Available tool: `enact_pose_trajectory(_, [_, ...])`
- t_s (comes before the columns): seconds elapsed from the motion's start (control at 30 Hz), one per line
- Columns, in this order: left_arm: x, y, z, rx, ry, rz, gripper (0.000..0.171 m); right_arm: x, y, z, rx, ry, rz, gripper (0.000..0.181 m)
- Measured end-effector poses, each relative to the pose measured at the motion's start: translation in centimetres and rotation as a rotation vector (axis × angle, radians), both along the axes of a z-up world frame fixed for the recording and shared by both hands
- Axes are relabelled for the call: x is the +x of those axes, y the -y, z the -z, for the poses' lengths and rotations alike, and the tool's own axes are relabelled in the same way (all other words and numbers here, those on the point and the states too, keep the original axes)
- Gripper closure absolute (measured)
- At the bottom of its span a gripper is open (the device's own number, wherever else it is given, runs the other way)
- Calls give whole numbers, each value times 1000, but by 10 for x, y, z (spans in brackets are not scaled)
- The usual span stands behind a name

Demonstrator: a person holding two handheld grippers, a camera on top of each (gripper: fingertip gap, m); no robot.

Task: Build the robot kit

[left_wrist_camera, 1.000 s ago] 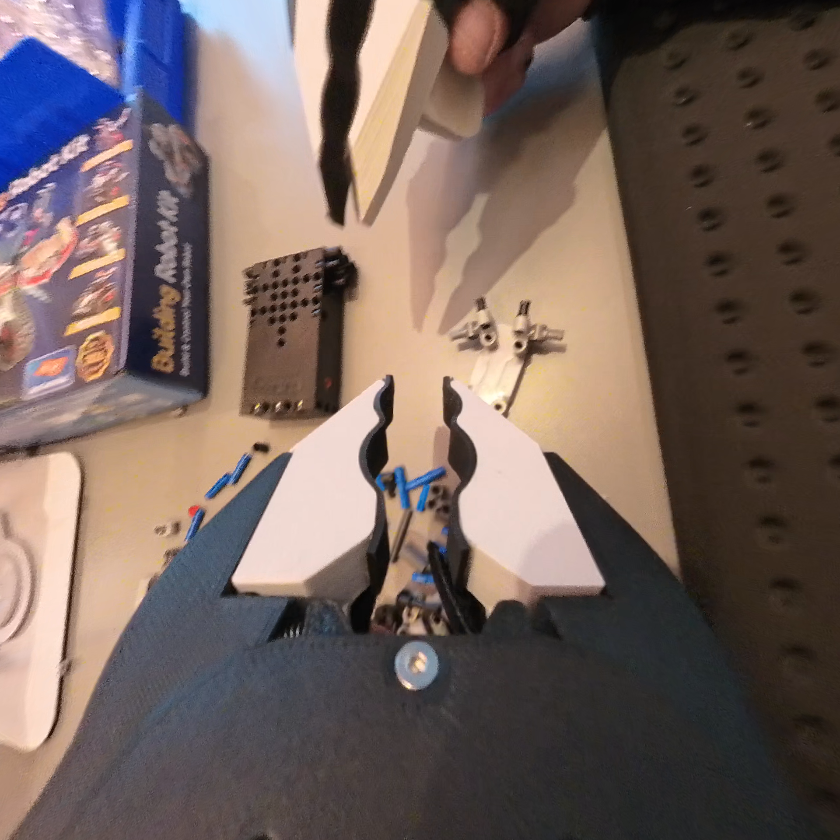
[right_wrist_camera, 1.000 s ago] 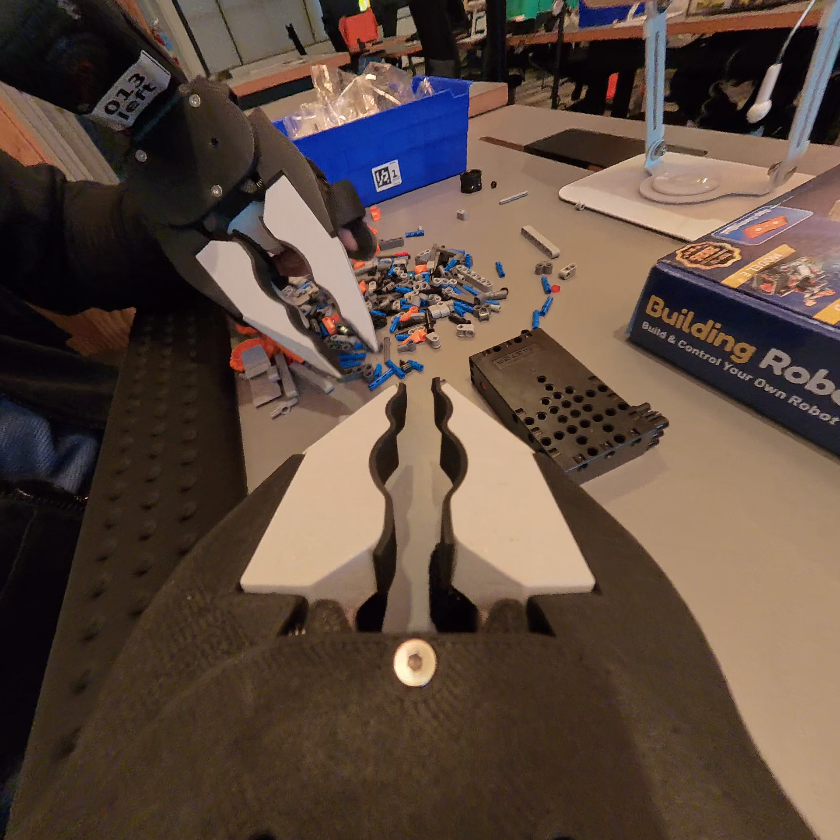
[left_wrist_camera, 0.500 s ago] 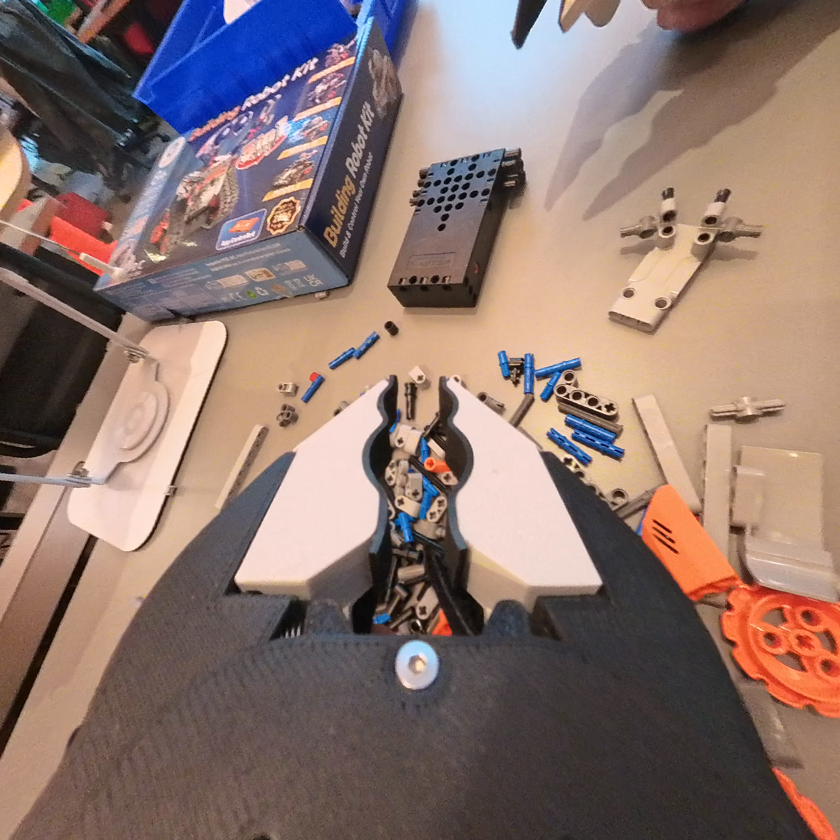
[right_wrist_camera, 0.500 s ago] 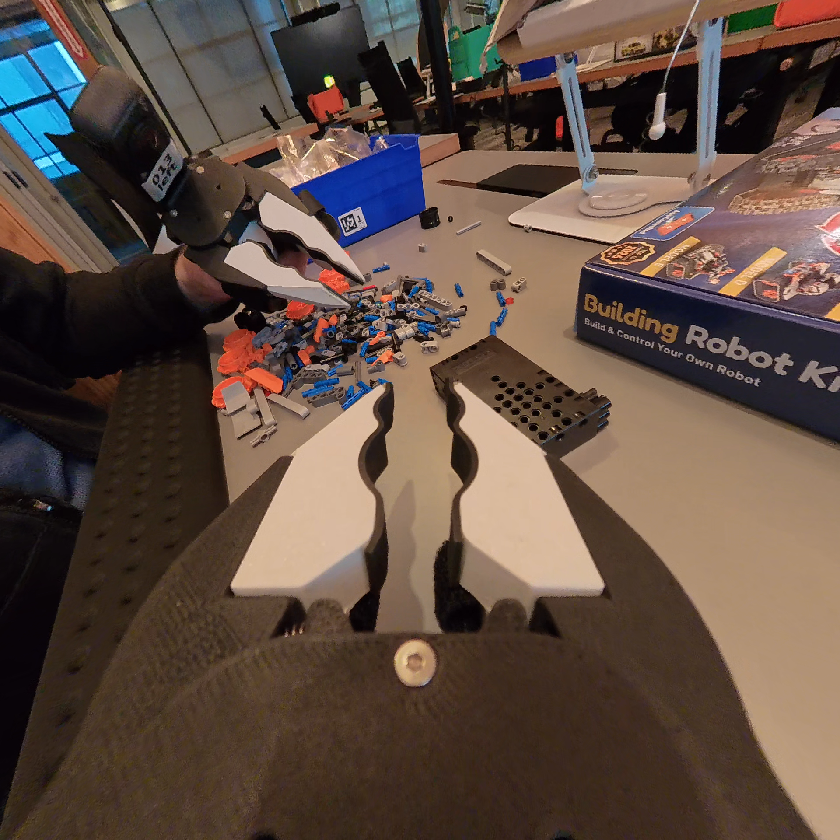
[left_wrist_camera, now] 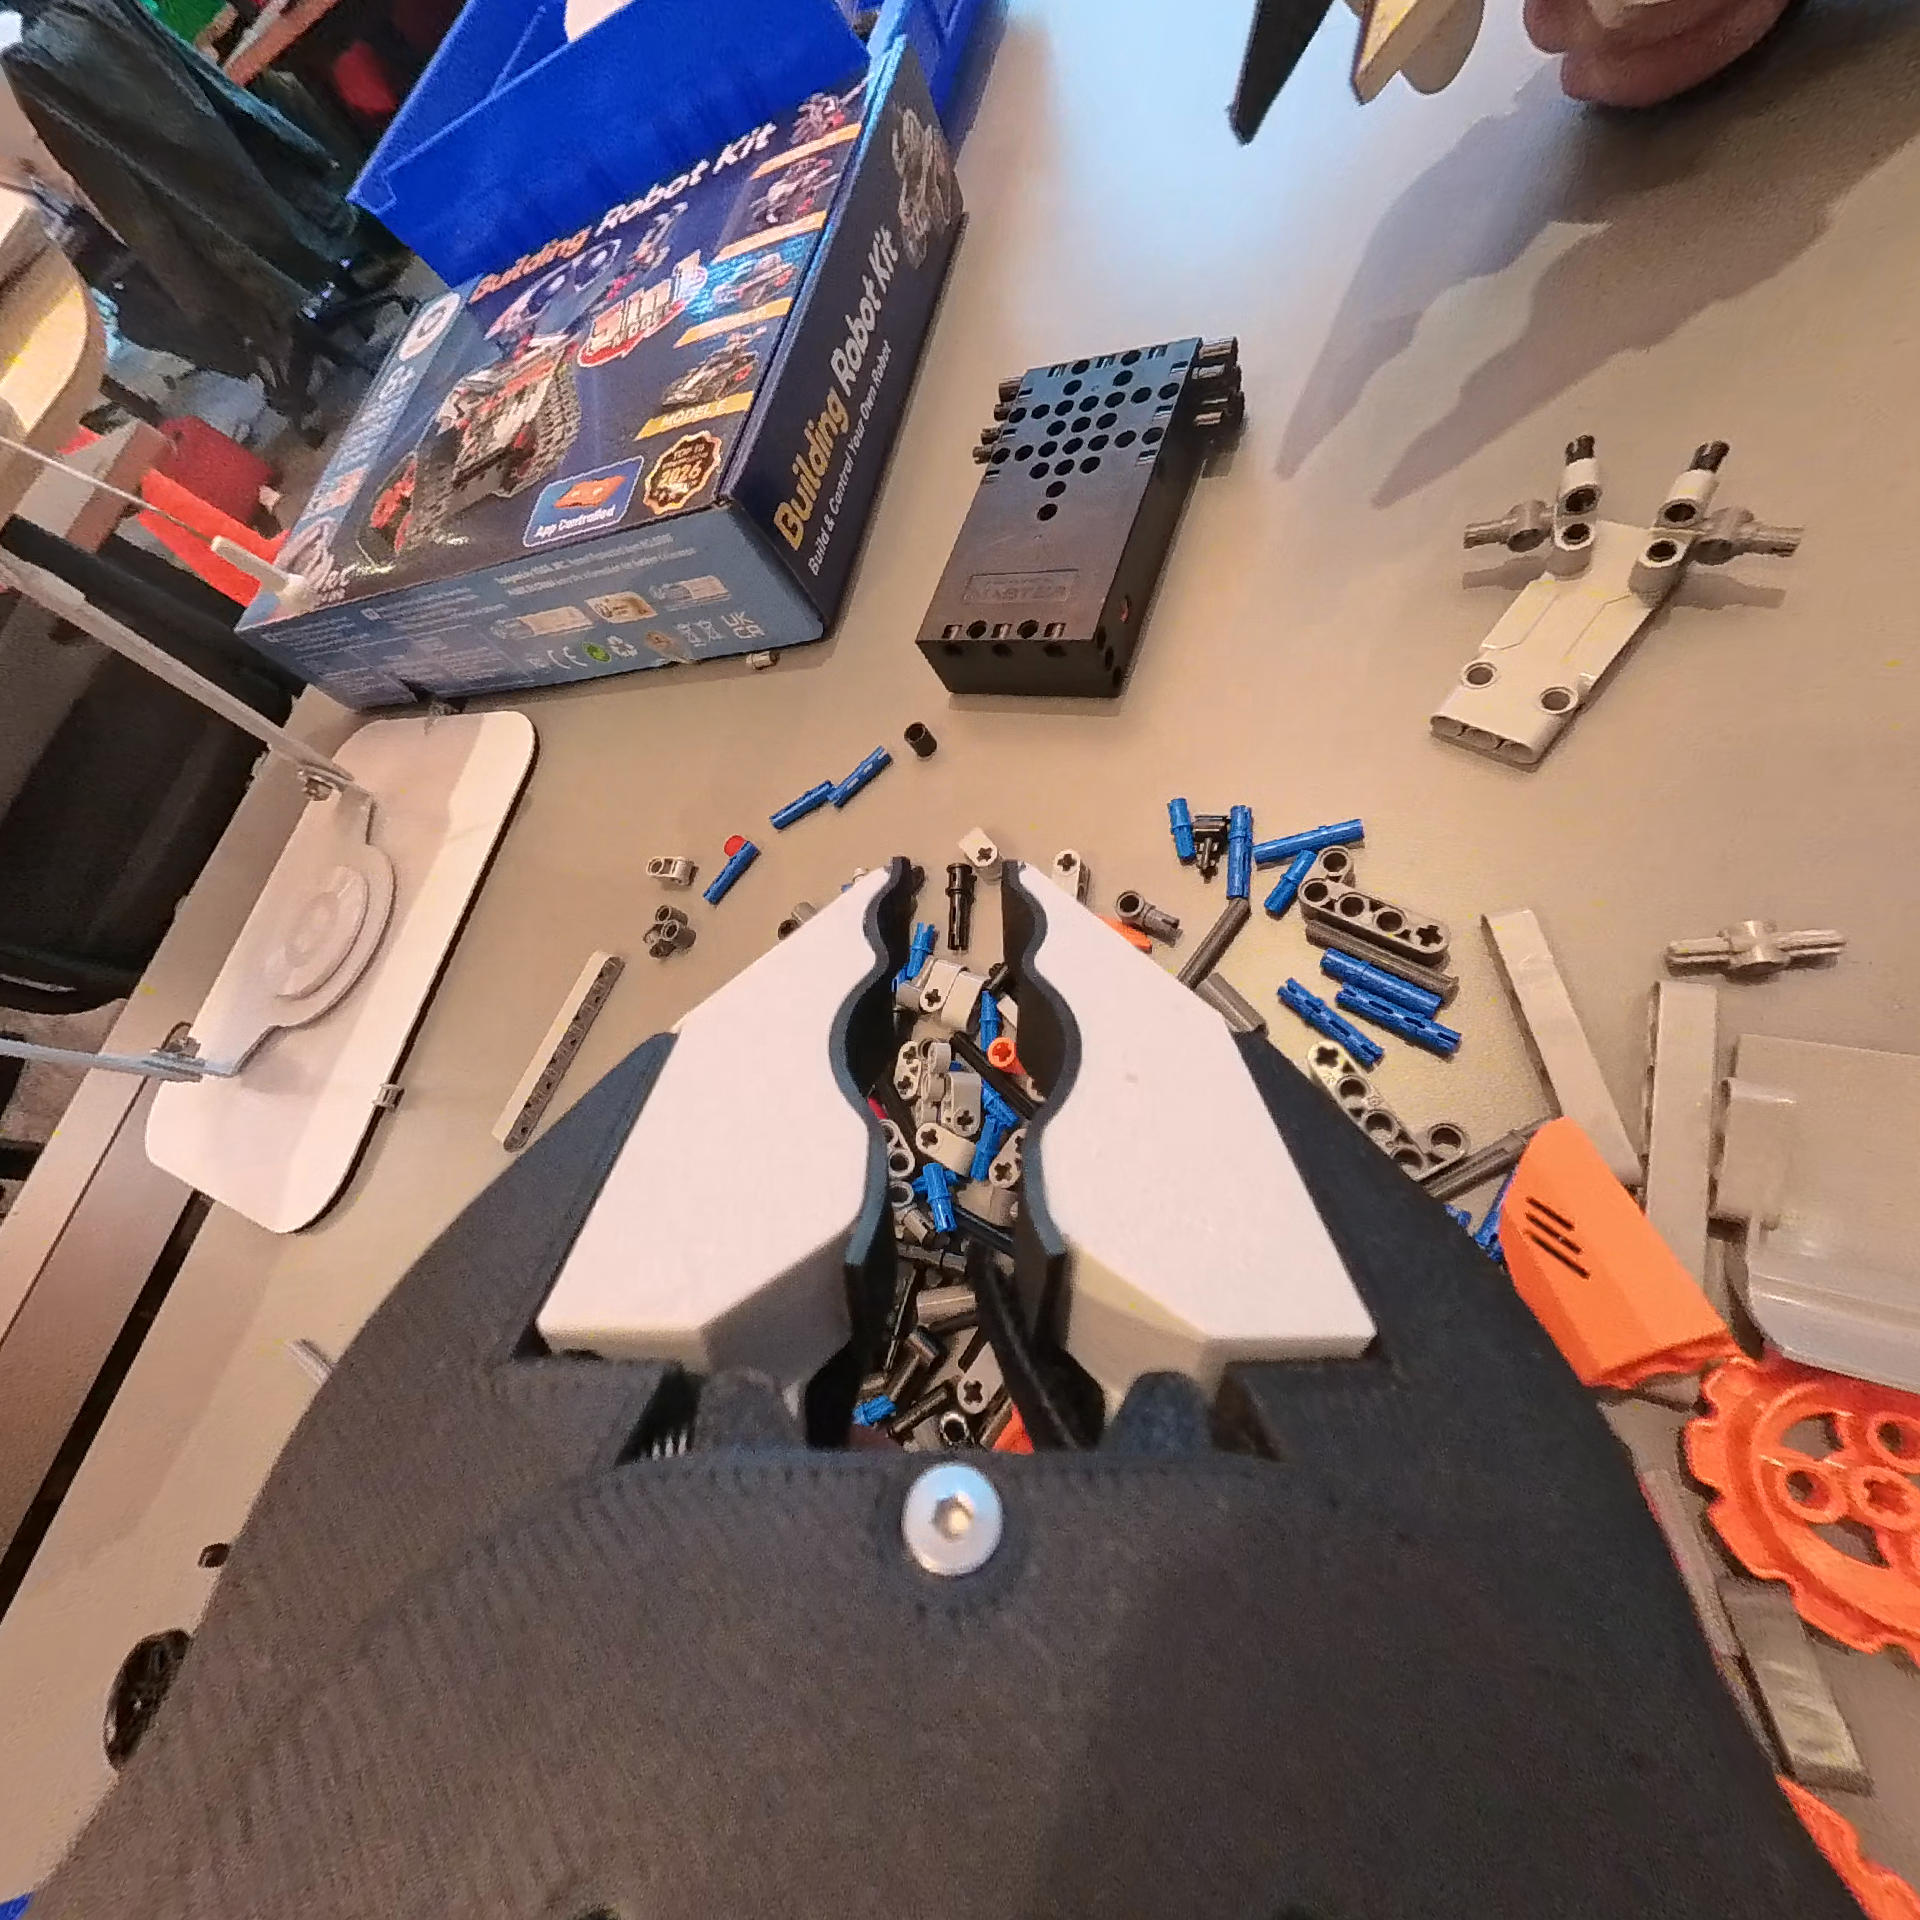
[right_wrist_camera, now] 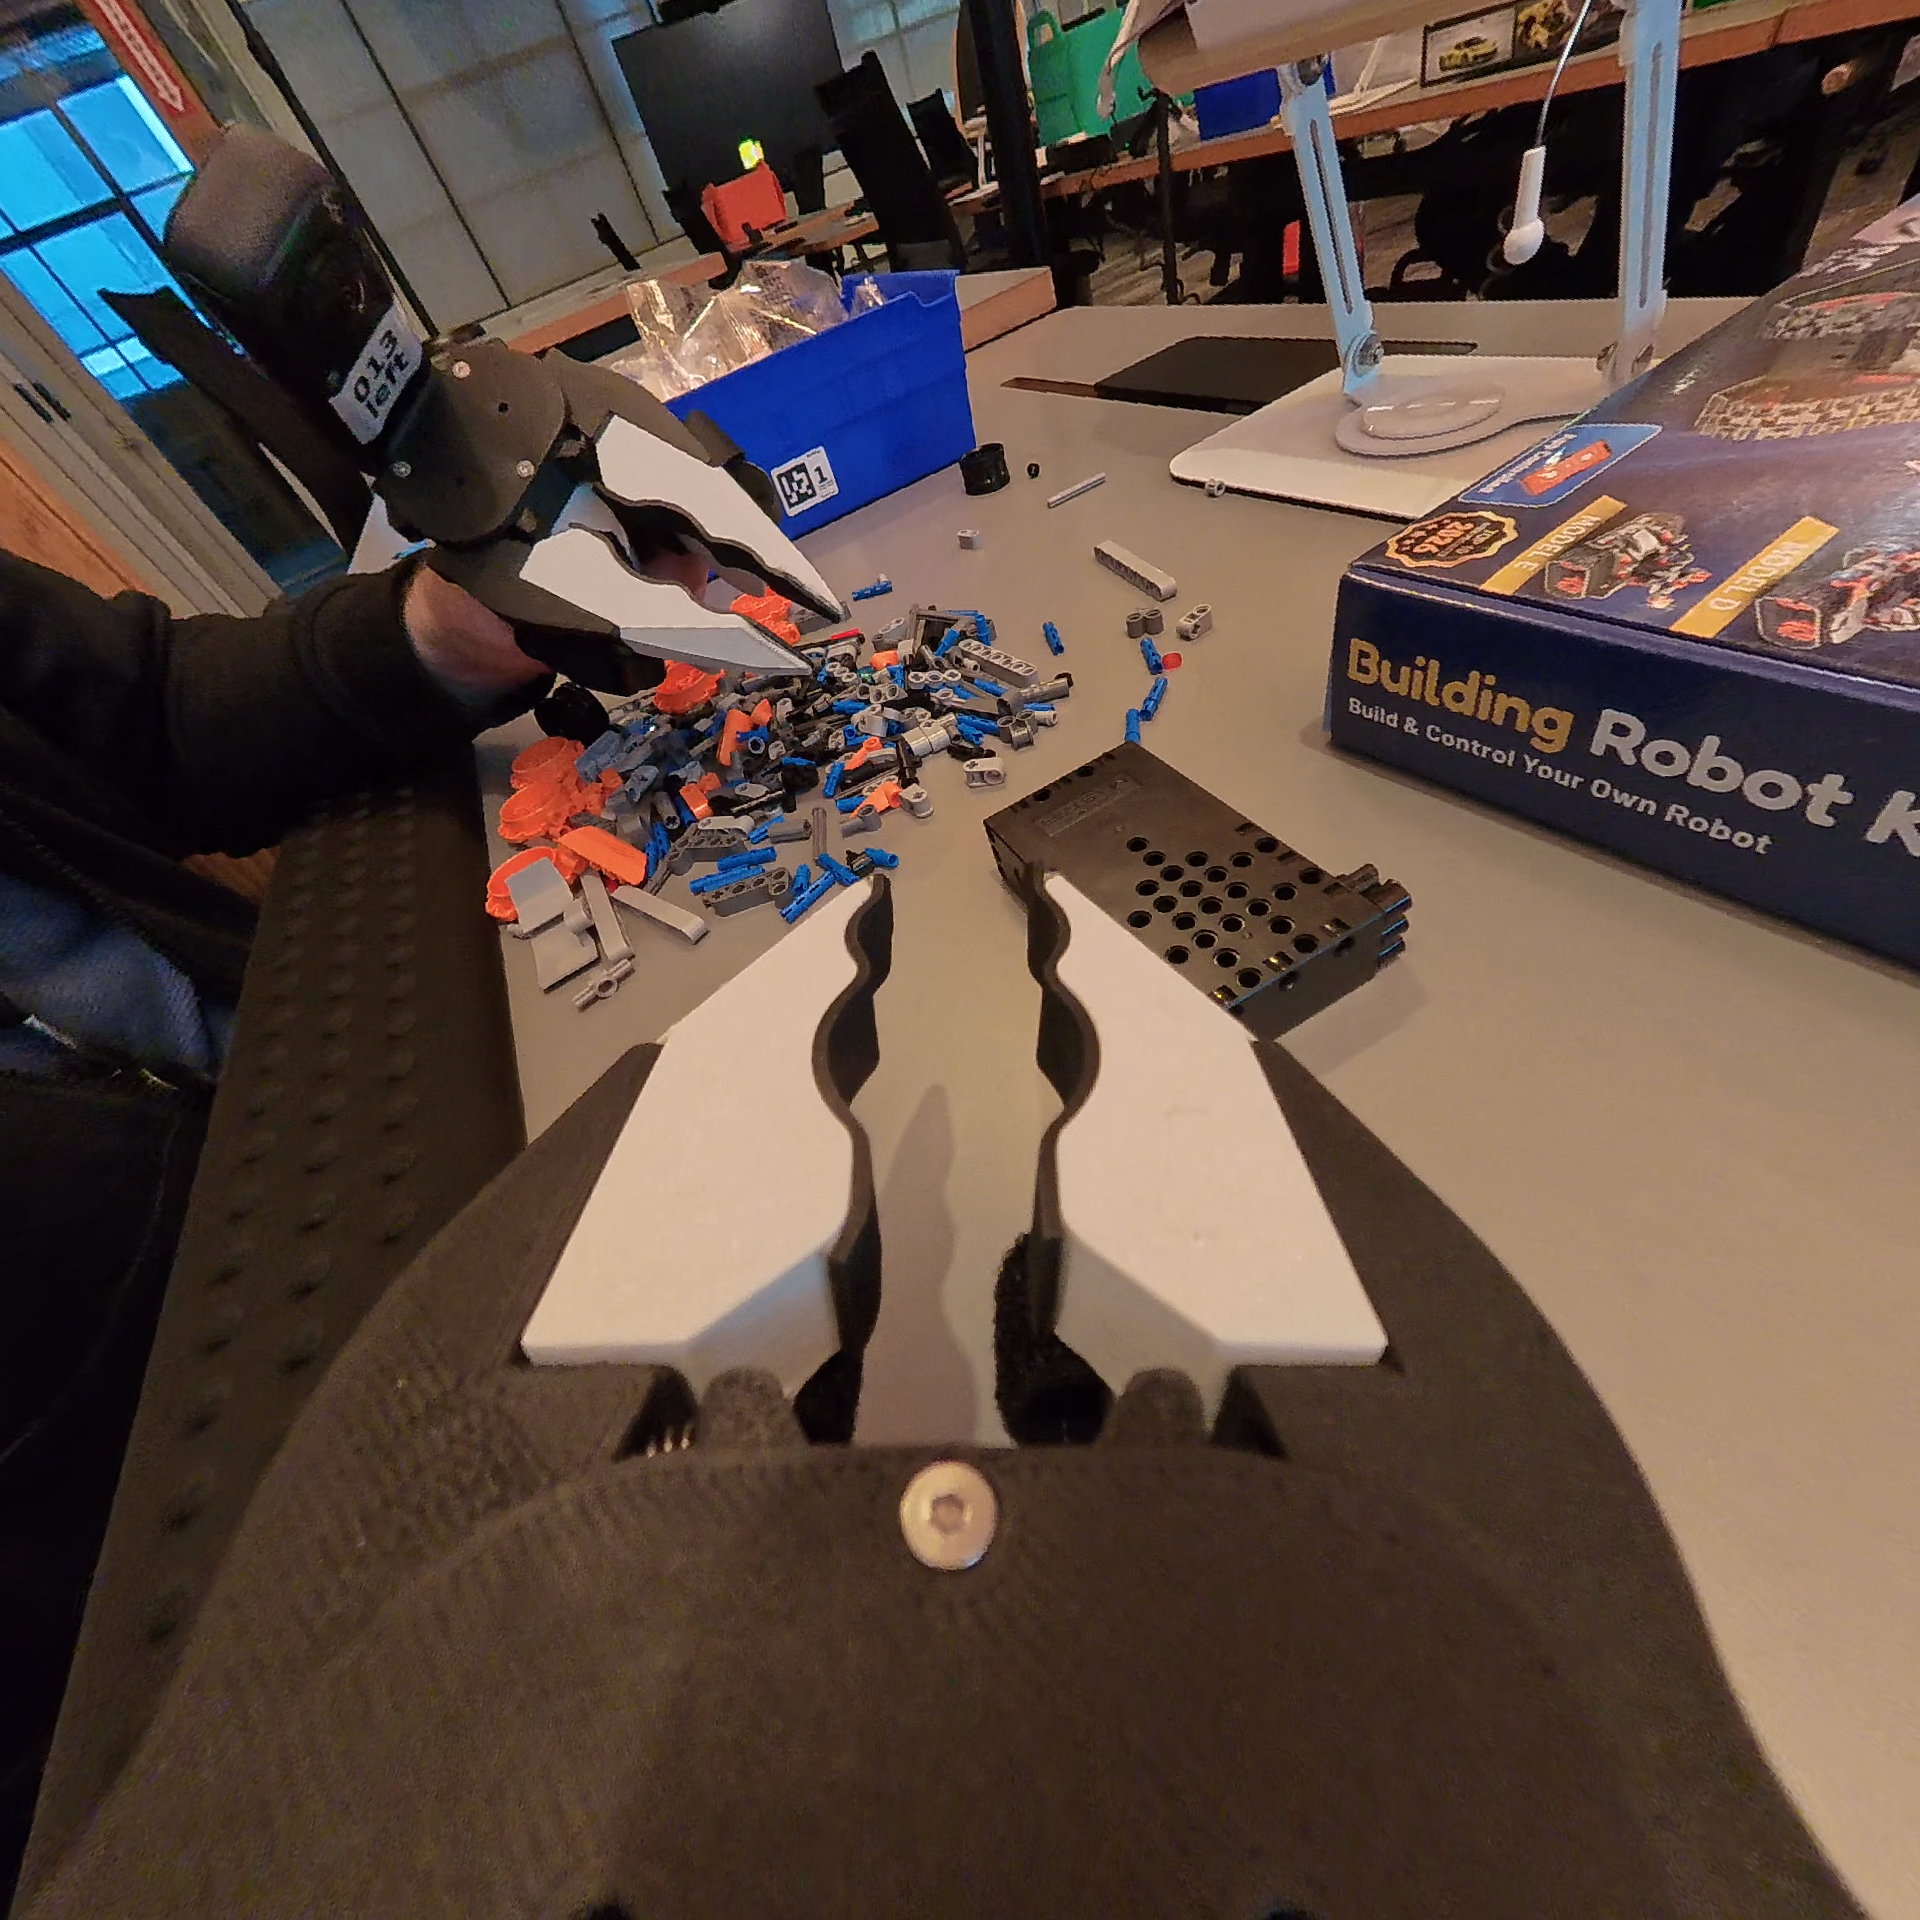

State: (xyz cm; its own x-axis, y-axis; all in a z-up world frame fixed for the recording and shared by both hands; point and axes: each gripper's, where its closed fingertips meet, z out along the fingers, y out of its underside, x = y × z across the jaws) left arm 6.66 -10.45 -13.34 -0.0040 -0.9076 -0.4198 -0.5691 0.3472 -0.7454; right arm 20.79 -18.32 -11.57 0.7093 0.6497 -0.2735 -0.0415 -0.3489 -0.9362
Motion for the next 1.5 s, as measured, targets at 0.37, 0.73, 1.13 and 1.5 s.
enact_pose_trajectory(0.37, [-1, -1, 0, -15, 2, -1, 158, -3, 1, 1, -4, 12, -10, 156])
enact_pose_trajectory(0.73, [-1, -3, 2, -13, -4, -6, 158, -6, 1, 4, -12, 29, -21, 155])
enact_pose_trajectory(1.13, [-2, -6, 4, -23, -7, -15, 158, -7, 2, 6, -16, 42, -21, 154])
enact_pose_trajectory(1.5, [-1, -6, 8, -29, -17, -12, 158, -11, 7, 20, -61, 137, -42, 152])
